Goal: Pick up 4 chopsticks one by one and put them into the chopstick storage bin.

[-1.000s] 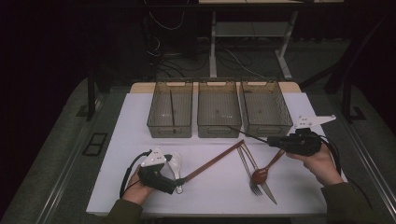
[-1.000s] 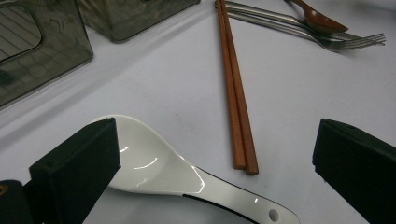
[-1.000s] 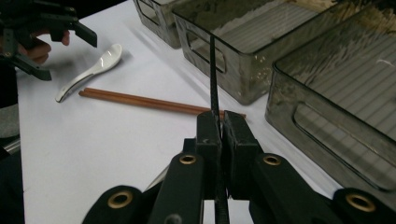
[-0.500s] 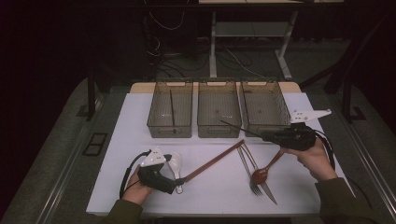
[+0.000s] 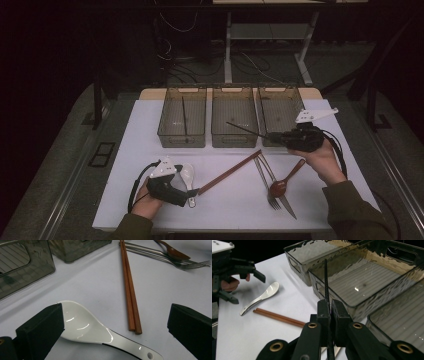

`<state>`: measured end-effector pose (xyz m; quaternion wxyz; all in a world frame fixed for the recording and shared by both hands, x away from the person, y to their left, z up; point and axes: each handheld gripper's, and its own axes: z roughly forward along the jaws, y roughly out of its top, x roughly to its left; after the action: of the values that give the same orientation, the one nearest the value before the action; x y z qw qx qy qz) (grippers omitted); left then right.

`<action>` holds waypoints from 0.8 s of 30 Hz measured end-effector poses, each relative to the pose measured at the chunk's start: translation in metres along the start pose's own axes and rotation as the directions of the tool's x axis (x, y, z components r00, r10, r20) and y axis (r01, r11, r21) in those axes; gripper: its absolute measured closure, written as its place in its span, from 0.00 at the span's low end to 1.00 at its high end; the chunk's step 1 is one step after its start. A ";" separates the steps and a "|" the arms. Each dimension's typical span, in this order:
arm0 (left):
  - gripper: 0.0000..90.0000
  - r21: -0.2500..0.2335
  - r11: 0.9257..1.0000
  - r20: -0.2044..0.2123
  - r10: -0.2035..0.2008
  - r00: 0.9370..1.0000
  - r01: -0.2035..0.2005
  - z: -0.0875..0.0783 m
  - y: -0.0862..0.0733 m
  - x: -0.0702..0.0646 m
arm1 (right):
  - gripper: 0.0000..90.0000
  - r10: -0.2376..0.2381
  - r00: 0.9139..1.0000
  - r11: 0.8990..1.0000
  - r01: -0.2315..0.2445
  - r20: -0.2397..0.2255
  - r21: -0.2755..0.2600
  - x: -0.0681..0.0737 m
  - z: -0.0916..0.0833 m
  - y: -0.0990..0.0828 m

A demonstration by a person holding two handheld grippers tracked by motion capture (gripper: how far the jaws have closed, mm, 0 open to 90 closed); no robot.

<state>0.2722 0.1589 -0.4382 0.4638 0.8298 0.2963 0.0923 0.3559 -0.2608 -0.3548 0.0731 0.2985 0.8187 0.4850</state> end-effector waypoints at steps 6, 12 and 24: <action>0.00 -0.003 1.000 -0.003 0.002 1.000 -0.002 -0.001 0.000 0.000 | 0.95 0.002 1.000 1.000 -0.002 0.001 0.007 0.000 0.015 0.013; 0.00 -0.002 1.000 0.002 0.002 1.000 -0.002 0.000 0.000 0.000 | 0.95 -0.006 1.000 1.000 0.006 0.002 0.015 0.002 0.030 0.027; 0.00 -0.005 1.000 0.013 0.010 1.000 -0.009 0.000 0.000 -0.001 | 0.95 0.010 1.000 0.999 -0.011 0.024 0.032 0.004 0.064 0.057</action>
<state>0.2715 0.1585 -0.4379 0.4672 0.8307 0.2890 0.0896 0.4032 -0.1908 -0.3391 0.0754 0.3098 0.8238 0.4688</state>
